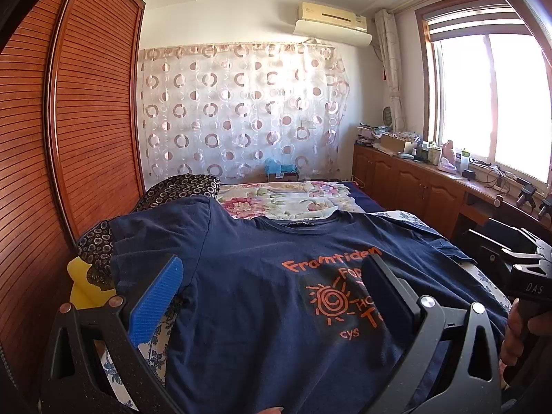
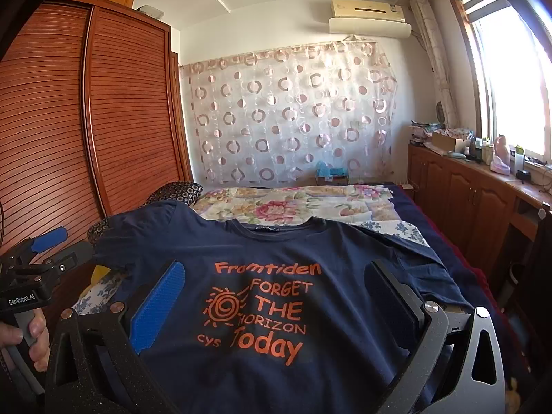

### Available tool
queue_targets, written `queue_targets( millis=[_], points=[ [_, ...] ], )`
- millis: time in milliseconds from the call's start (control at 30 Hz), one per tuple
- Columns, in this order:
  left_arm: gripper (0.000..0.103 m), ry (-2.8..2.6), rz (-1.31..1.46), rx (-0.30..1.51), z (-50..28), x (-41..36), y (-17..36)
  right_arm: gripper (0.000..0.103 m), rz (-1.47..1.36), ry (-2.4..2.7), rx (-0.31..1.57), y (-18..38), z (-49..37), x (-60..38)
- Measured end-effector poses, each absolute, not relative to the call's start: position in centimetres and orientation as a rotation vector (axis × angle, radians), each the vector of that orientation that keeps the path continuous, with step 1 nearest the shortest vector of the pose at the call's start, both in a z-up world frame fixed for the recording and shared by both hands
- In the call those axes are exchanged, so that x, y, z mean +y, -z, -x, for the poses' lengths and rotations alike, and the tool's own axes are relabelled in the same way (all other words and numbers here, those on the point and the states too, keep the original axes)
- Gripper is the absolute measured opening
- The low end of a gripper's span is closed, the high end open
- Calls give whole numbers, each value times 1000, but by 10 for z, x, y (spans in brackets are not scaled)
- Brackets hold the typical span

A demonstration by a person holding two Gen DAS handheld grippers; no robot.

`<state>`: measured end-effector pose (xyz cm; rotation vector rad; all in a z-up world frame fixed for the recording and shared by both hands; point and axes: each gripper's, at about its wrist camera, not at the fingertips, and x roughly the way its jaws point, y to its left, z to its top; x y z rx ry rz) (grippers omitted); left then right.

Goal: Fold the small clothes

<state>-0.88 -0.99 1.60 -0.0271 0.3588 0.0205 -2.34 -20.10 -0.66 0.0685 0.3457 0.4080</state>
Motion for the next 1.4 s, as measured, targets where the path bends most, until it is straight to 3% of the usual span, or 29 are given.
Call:
queue_targets(
  millis=[1400],
  points=[
    [103, -21, 21, 359, 7, -10, -15, 103, -69, -406, 345, 7, 24, -200]
  ],
)
